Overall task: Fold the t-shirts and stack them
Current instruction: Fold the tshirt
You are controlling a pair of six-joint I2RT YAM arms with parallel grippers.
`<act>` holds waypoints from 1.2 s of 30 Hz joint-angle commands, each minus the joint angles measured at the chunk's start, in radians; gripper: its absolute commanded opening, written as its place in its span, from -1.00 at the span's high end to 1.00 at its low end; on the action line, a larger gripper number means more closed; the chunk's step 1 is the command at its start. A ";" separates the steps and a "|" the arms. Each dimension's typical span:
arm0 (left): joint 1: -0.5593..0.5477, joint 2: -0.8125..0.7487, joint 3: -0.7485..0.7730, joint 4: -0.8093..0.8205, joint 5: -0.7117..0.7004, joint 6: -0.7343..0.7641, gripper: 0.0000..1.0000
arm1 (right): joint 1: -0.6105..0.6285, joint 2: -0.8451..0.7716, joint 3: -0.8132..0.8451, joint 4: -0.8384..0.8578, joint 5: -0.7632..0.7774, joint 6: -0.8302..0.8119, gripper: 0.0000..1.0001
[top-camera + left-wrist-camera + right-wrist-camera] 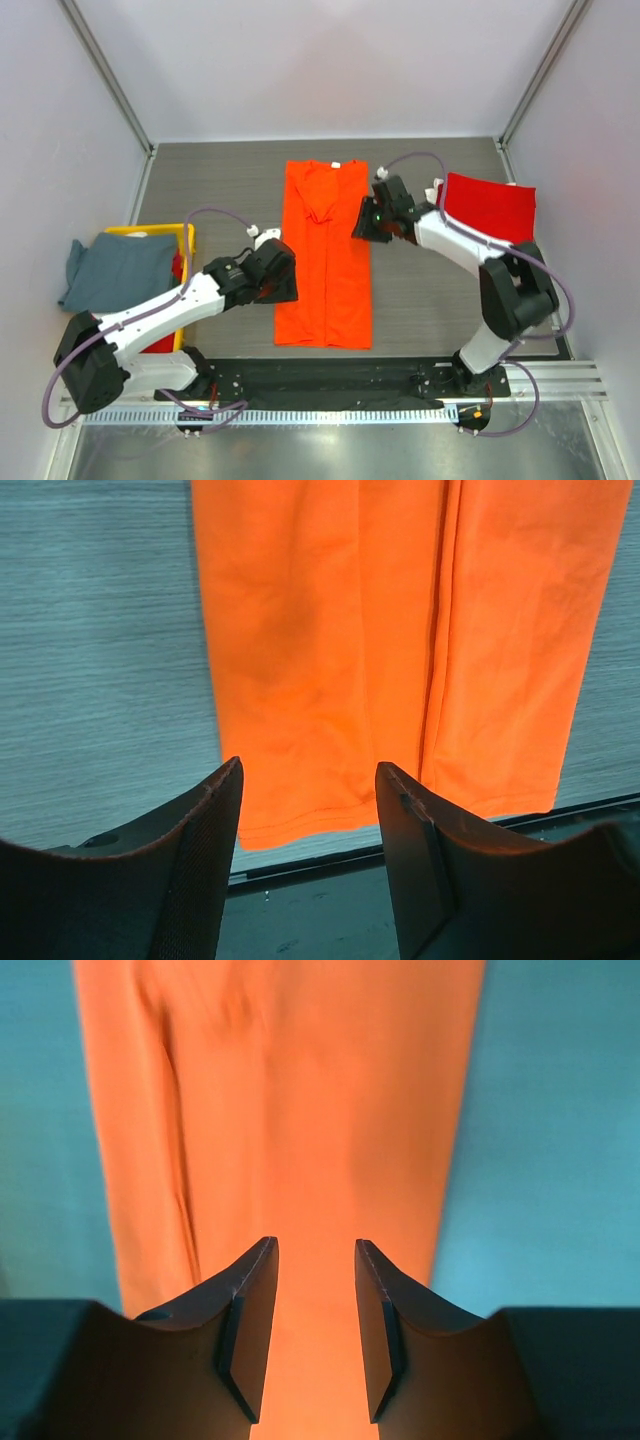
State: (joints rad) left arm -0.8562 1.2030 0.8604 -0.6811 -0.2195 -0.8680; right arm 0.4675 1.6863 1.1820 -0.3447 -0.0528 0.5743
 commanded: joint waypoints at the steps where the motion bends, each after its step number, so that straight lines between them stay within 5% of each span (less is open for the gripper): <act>1: 0.002 -0.081 -0.040 -0.015 -0.009 -0.031 -0.15 | 0.052 -0.201 -0.192 -0.010 0.024 0.061 0.15; 14: 0.017 -0.258 -0.358 0.135 0.216 -0.160 -0.04 | 0.408 -0.752 -0.676 -0.178 0.110 0.498 0.15; 22: 0.017 -0.283 -0.422 0.181 0.258 -0.192 0.02 | 0.526 -0.653 -0.705 -0.119 0.128 0.542 0.15; 36: 0.023 -0.280 -0.428 0.163 0.255 -0.174 0.12 | 0.556 -0.659 -0.737 -0.088 0.146 0.595 0.27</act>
State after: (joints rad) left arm -0.8413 0.9295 0.4351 -0.5320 0.0216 -1.0470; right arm 1.0138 1.0508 0.4534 -0.4732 0.0662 1.1378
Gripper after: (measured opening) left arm 0.445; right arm 0.369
